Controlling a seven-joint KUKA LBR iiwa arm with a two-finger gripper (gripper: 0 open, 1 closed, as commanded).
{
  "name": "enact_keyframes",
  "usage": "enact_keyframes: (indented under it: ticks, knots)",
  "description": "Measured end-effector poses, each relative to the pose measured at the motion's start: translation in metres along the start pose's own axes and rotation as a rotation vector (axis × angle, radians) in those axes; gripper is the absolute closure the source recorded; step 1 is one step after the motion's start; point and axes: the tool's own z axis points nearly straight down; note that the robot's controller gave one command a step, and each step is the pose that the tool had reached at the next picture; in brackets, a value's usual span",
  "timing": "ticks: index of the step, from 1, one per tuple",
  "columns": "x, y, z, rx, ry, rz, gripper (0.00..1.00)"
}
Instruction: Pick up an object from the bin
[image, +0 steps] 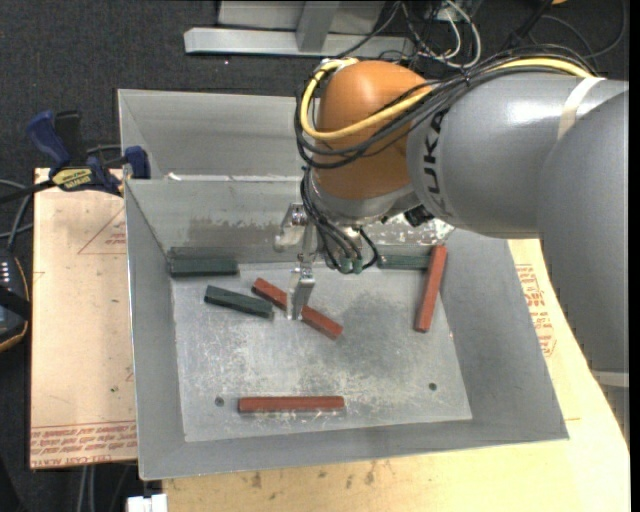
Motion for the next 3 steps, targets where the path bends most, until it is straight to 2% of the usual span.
enact_keyframes:
  ticks: [1,2,3]
  knots:
    - [-0.002,0.0,0.005,-0.001,-0.006,-0.001,0.0]
    - [-0.007,-0.006,0.009,0.003,0.016,-0.025,0.0]
    - [0.002,0.002,0.104,-0.002,-0.006,0.037,1.0]
